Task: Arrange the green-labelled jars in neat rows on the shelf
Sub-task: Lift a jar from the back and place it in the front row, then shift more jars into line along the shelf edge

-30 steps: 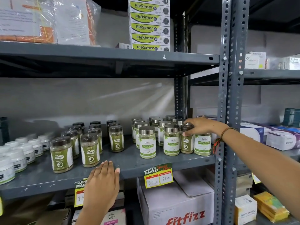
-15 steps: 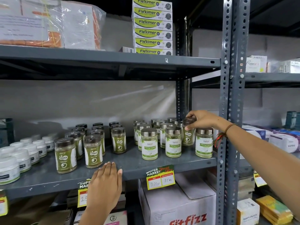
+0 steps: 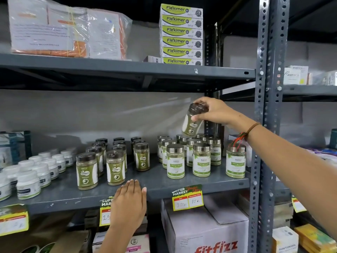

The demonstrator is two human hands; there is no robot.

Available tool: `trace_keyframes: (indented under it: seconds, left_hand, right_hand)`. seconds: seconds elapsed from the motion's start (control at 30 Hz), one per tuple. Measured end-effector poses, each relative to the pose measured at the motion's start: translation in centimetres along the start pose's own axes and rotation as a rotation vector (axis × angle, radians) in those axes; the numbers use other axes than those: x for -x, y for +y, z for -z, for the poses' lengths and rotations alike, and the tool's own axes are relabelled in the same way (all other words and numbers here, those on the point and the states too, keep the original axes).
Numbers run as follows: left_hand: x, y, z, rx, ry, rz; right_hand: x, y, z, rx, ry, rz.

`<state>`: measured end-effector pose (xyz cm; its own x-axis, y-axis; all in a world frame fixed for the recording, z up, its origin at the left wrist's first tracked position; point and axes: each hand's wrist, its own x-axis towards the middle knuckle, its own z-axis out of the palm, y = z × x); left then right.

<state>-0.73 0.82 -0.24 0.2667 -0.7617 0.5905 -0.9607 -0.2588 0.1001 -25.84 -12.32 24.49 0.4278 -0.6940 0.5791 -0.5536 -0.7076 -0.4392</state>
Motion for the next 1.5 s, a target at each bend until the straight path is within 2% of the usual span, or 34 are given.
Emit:
trace_keyframes:
  seconds: [0.17,0.47,0.67,1.07,1.17,1.37,1.5]
  left_hand:
    - [-0.2,-0.3,-0.5,-0.001,0.0,0.0]
    - [-0.3,-0.5,-1.1,-0.011,0.003,-0.001]
    - [-0.4,-0.6,-1.5,-0.013,0.011,-0.005]
    - [-0.5,-0.6,-1.6,-0.007,0.011,-0.008]
    - [-0.5,-0.7,-1.5,-0.009,-0.001,-0.014]
    - [-0.4,-0.6,-0.7,-0.025,-0.032,-0.024]
    - [-0.3,-0.4,-0.4,-0.008,-0.044,-0.021]
  right_hand:
    - [-0.1,-3.3,-5.4,-0.192,-0.135,0.043]
    - [-0.4,-5.3,-14.8,-0.04,-0.468,0.059]
    - [-1.4,-5.5,-17.3,0.096,-0.568,0.089]
    - [-1.4,-5.3,-18.4,0.107,-0.656,0.023]
    - [-0.7,-5.2,-18.3,0.164,-0.565,0.047]
    - [2.1,-3.9,-14.7,0.257,-0.191,0.177]
    - [5.0,-1.8,-11.1,0.315,-0.013,0.176]
